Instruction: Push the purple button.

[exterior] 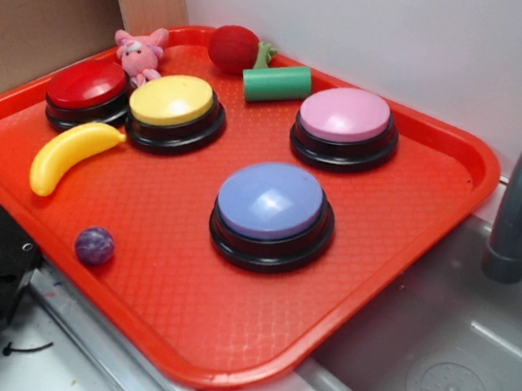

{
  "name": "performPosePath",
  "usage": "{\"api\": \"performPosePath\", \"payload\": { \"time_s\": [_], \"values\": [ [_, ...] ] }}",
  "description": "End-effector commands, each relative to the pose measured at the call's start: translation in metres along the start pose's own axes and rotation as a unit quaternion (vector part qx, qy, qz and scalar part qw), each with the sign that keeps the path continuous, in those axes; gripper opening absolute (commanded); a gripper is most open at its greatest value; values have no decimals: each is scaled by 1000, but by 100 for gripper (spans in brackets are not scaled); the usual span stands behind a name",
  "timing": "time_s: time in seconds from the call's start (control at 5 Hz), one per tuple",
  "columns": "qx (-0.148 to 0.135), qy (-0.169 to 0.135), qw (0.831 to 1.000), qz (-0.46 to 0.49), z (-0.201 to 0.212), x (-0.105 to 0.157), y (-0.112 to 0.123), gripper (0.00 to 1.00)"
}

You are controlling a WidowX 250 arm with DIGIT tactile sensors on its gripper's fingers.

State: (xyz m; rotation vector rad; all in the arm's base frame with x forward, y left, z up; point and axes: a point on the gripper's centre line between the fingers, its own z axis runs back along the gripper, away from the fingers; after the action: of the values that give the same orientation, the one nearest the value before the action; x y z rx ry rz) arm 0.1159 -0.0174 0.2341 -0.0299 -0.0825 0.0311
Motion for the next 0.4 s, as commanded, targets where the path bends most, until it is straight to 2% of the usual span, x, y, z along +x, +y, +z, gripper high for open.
{"api": "performPosePath", "payload": {
  "time_s": [0.0, 0.2],
  "values": [
    [0, 0, 1000, 0, 0, 0, 0, 100],
    [0, -24, 992, -126, -55, 44, -50, 100]
  ]
}}
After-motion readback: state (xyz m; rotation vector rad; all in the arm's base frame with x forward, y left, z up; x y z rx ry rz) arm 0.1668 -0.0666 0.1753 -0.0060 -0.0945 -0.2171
